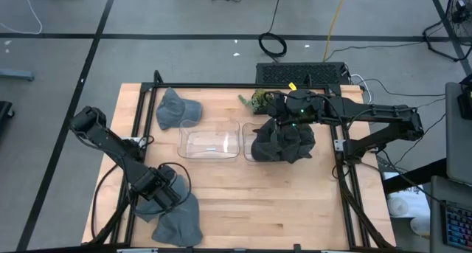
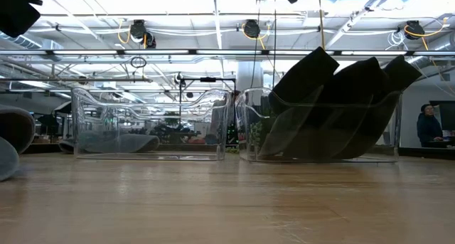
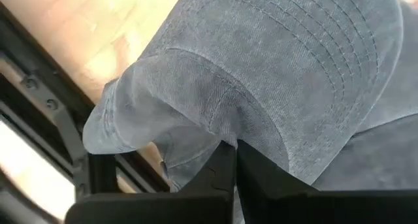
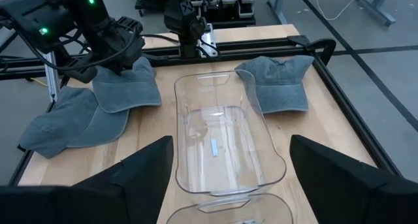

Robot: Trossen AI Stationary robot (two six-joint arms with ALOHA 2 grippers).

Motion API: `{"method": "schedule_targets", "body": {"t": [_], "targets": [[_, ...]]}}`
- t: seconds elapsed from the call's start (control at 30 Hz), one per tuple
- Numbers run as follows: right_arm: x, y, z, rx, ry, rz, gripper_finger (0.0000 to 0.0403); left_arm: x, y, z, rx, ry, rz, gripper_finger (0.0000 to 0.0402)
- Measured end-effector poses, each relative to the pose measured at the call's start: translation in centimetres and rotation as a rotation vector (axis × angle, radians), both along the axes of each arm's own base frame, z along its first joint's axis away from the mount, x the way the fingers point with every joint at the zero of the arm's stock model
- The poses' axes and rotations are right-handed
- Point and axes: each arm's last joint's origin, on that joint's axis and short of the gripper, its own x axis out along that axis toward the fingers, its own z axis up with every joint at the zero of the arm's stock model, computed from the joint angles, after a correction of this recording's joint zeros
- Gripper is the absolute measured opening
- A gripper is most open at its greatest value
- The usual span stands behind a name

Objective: Pick & Place hat
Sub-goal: Put the middle gray cap into the left transparent bin

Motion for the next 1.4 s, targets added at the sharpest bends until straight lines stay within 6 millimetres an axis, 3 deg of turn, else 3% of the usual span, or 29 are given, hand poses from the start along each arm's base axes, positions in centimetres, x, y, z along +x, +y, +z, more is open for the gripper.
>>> {"method": "schedule_targets", "body": {"t": [0.17,0.43,0.7,1.4], "targets": [[0.0,0.0,0.0,0.000,0.000,0.000,0.0293,-0.3,0.2,1.4,0.003,0.027,-0.012,0.0003],[0.0,0.0,0.0,0.002,-0.001,0.000,0.0293,-0.9,1.6,7.1,0.043,-0.106,-0.010,0.0001],[0.0,0.0,0.0,0.129,-0.009,-0.059,0.0293,-0.7,2.9,11.8,0.099,-0.258,-0.070,0.0001],[0.0,0.3,0.0,0.351,-0.008,-0.102,0.0293,2.6,9.1,16.7,0.335,-0.484,-0.250,0.0000]]}}
